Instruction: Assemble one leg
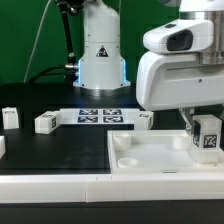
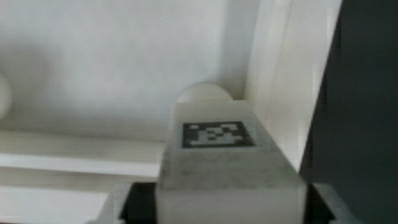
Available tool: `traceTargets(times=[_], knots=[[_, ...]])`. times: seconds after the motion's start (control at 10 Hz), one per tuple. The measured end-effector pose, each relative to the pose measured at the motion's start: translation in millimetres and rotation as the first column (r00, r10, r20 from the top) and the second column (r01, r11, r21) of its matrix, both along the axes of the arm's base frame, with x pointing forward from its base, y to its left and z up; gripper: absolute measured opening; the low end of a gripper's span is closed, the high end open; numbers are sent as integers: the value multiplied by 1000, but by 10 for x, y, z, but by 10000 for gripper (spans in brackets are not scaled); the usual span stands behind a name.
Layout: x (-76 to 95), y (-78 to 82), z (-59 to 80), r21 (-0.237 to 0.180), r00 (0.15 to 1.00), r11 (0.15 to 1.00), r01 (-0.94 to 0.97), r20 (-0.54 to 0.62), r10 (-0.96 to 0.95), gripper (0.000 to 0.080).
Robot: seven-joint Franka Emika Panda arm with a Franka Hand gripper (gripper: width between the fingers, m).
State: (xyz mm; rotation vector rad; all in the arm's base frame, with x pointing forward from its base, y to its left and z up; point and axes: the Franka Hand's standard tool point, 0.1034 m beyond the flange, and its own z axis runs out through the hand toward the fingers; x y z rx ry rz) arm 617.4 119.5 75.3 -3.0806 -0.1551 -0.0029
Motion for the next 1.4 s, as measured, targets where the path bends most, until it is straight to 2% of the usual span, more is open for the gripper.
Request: traceTargets(times=[0.1,0.2,0.5,0.7,1.1,1.3,1.4], knots=[[-4,-29,-4,14,999,999,34,-9,-34,292],[-11,-22,-12,29,985,985,169,-21,-169,292],[-30,-17,-18,8,840,841,541,-43,-540,292],[-27,-21,-20,-1,692,693,721,-53,-720,292],[-39,-1,-24,-23,285,287,958,-73,-956,292],[-39,1,-26,-32,140,144,989,-90,-986,292],[-37,-3,-27,-35,104,108,994,-97,-990,292]])
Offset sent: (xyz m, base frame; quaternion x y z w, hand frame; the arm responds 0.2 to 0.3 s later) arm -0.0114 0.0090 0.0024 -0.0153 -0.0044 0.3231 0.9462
